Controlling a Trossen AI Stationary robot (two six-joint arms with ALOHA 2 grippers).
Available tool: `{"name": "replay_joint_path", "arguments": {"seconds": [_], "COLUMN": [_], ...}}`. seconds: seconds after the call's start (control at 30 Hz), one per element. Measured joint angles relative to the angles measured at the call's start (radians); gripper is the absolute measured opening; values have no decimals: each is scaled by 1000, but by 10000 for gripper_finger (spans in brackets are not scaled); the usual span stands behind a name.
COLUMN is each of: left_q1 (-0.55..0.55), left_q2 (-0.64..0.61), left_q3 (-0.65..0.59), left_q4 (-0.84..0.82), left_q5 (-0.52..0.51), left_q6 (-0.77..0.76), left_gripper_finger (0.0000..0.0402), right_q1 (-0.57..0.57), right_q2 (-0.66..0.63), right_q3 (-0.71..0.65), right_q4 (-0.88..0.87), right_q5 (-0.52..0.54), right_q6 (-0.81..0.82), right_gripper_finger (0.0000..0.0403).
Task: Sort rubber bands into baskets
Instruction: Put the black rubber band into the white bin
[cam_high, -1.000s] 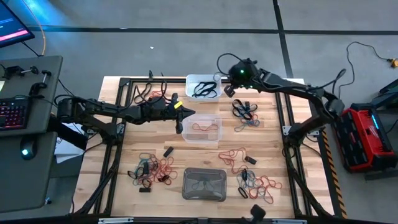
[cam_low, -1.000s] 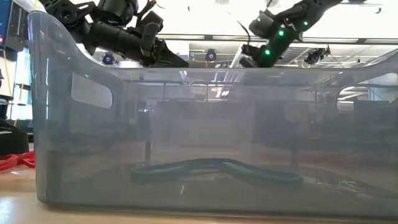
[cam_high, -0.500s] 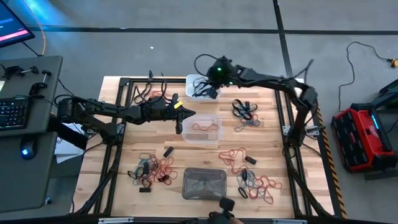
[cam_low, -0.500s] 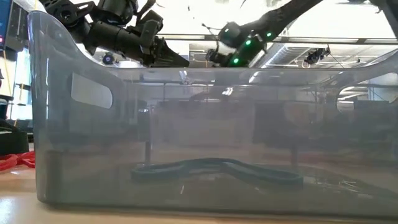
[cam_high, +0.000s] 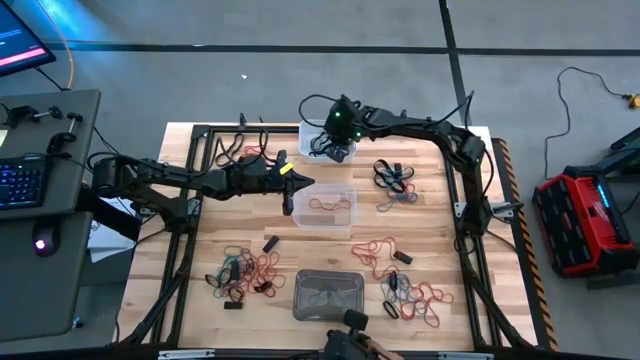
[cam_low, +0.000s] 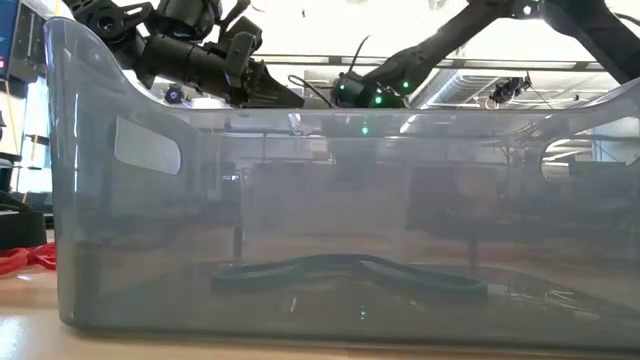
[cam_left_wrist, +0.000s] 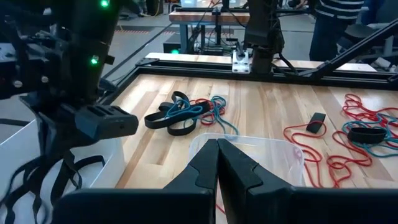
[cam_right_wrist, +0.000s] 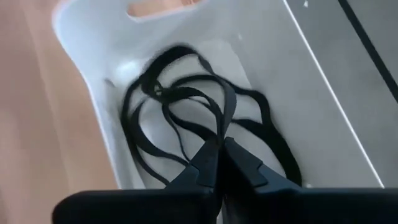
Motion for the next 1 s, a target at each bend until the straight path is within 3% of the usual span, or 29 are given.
{"name": "replay_joint_path", "arguments": {"seconds": [0.1,0.33,0.43,0.57,0.77,1.0], "left_q1": [0,0,0,5,27,39], "left_q2": [0,0,-6,-12,-26,-45], "left_q3": [0,0,0,1,1,1], "left_q4": [0,0,-12,-16,-21,-26], "left_q5": [0,5,6,6,4,5], "left_q6": [-20,-43,-50,-42,-50,-41], "left_gripper_finger": [0,0,0,0,0,0], "right_q1": [-1,16,16,14,14,-11], "right_q2": [1,1,-2,-26,-119,-289], "right_q3": [0,2,2,2,-52,-323], "right_q4": [-1,14,4,-17,20,314], "right_q5": [14,33,33,33,-16,-62], "right_q6": [-23,-23,-16,-6,-31,10], "right_gripper_finger": [34,145,167,134,11,3]}}
